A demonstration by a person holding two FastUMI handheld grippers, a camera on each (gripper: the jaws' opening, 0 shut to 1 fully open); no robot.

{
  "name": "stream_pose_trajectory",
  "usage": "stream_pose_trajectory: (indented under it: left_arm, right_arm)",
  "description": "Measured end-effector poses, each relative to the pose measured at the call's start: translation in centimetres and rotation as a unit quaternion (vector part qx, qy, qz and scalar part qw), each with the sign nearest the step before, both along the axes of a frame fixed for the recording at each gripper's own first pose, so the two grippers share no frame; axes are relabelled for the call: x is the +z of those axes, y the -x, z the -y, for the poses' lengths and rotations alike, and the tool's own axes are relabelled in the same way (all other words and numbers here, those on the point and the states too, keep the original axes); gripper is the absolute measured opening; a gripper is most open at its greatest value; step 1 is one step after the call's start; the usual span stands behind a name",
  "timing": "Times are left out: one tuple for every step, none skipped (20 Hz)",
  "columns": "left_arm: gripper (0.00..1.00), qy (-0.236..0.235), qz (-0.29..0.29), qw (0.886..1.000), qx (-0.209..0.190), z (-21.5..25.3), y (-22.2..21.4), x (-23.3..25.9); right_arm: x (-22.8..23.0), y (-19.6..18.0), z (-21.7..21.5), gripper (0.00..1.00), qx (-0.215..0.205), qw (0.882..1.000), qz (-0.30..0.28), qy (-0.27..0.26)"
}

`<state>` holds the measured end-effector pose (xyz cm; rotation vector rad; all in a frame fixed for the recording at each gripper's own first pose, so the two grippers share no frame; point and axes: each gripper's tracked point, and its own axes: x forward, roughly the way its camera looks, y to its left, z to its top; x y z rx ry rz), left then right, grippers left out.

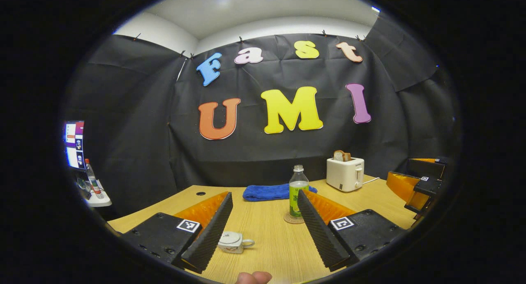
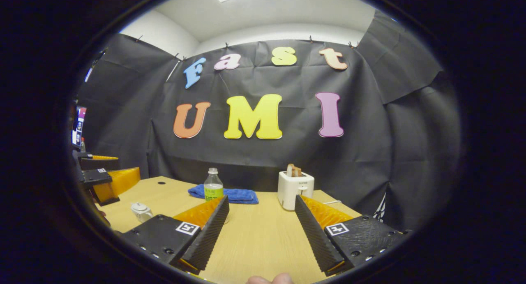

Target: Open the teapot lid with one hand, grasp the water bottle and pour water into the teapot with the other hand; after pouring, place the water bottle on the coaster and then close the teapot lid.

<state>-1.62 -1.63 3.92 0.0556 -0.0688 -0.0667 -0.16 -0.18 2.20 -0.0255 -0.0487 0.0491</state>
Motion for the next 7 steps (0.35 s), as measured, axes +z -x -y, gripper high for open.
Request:
stream_pose_trajectory:
  left_arm:
    - [0.99, 0.0, -0.002, 1.0, 0.0, 0.1, 0.2, -0.3]
    - [0.99, 0.001, -0.004, 1.0, -0.001, 0.1, 0.3, -0.5]
    - [0.99, 0.002, -0.005, 1.0, -0.001, 0.1, 0.5, -0.8]
    - [0.99, 0.006, -0.002, 1.0, 0.0, -0.2, 0.6, -1.0]
    - [0.99, 0.007, -0.006, 1.0, -0.004, -0.1, 0.6, -0.9]
    - [0.99, 0.009, -0.008, 1.0, -0.007, 0.1, 0.8, -1.2]
    - [0.99, 0.011, -0.002, 1.0, -0.01, 0.1, 0.8, -0.9]
  right_arm:
    - [-0.2, 0.3, 0.0, 0.95, 0.0, 1.0, -0.002, 0.0]
    - [-0.3, 0.6, -0.2, 0.95, -0.002, 1.0, -0.002, 0.003]
    - [-0.3, 0.8, -0.2, 0.96, -0.005, 1.0, -0.002, 0.004]
    - [-0.3, 0.9, -0.2, 0.95, -0.008, 1.0, -0.003, 0.004]
    - [-0.4, 1.1, -0.3, 0.95, -0.01, 1.0, -0.005, 0.003]
    - [-0.4, 1.2, -0.3, 0.95, -0.011, 1.0, -0.005, 0.0]
    - [-0.3, 1.5, -0.2, 0.94, -0.015, 1.0, -0.004, -0.005]
